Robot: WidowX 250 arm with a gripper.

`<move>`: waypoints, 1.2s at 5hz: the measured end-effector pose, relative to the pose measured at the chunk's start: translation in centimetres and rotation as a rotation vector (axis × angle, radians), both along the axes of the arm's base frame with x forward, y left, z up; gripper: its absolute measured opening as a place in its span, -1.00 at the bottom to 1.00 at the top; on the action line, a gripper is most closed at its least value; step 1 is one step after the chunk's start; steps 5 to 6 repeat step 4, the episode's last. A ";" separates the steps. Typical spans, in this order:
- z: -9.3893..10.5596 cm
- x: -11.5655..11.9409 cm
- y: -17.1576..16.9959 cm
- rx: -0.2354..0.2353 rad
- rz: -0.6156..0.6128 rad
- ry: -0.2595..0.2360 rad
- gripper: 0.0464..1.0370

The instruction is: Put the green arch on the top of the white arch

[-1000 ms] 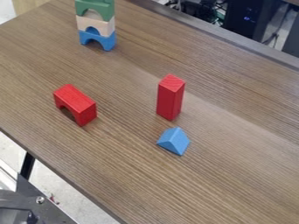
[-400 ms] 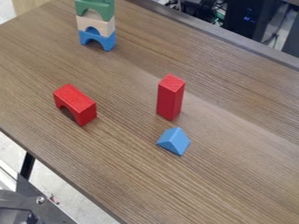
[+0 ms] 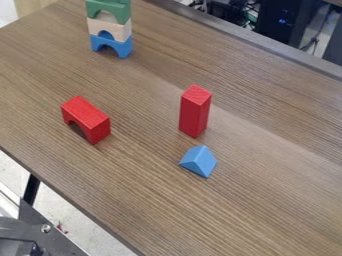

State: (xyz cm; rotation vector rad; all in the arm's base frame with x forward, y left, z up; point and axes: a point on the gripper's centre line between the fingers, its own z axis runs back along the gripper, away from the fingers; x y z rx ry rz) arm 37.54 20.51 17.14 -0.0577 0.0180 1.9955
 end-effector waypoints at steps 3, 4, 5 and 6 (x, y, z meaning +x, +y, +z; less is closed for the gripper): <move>-0.6 -0.3 -0.1 -0.015 -0.004 0.033 0.09; -0.7 -0.4 0.1 0.002 -0.002 0.042 0.73; -0.7 -0.4 0.1 0.002 -0.002 0.042 0.73; -0.7 -0.4 0.1 0.002 -0.002 0.042 0.73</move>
